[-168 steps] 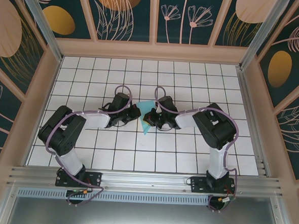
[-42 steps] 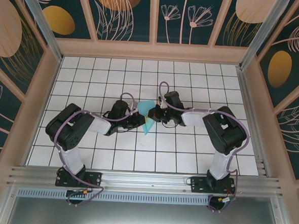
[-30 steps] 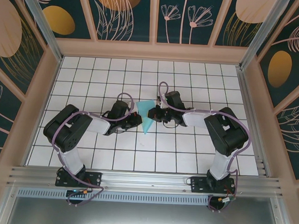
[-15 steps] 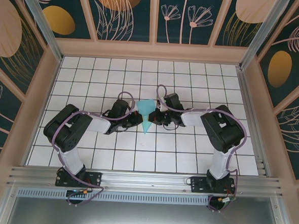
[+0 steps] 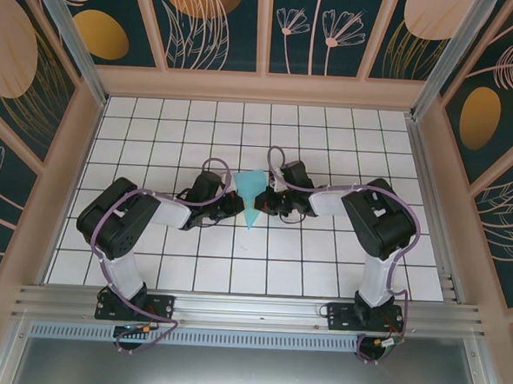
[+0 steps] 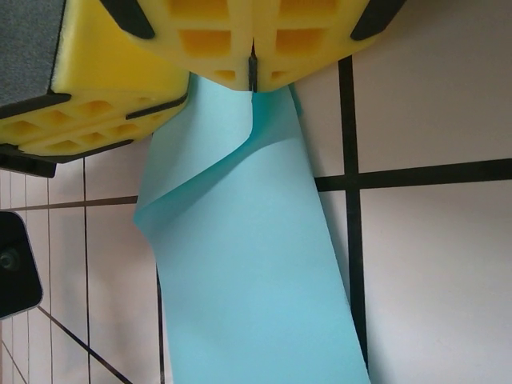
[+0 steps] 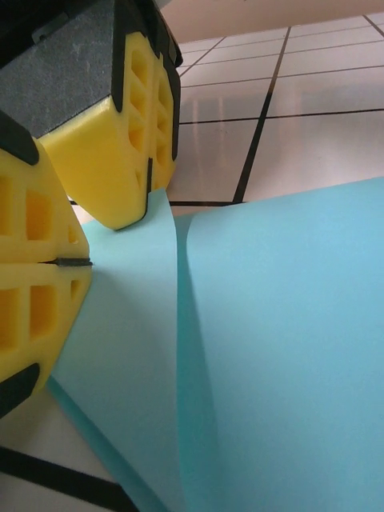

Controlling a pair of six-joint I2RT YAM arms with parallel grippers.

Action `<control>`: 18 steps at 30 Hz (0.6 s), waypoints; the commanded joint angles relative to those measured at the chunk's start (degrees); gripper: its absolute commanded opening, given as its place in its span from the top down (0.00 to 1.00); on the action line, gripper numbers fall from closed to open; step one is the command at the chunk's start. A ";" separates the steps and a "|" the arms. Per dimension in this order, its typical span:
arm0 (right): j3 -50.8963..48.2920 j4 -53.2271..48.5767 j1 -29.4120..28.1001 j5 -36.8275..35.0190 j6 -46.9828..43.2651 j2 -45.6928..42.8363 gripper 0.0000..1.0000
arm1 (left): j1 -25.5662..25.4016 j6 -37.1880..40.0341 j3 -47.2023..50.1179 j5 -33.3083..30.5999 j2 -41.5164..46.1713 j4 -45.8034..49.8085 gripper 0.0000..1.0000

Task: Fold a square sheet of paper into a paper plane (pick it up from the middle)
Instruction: Third fold the triangle at the center of the table.

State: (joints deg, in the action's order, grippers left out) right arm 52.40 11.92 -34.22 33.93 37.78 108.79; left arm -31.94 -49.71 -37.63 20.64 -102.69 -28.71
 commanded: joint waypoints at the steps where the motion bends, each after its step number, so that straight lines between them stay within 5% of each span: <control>1: 1.47 -1.11 -0.22 -0.22 -1.22 0.90 0.95 | -0.13 1.22 -1.32 -0.69 -1.01 0.77 1.00; 18: 0.72 -2.30 -0.41 -1.89 -0.97 1.90 0.96 | -0.14 2.78 -2.98 -2.16 -1.89 2.91 1.00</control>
State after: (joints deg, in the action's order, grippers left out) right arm 52.40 11.25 -34.28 33.15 37.78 109.03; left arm -31.94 -48.45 -39.27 20.21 -103.48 -27.53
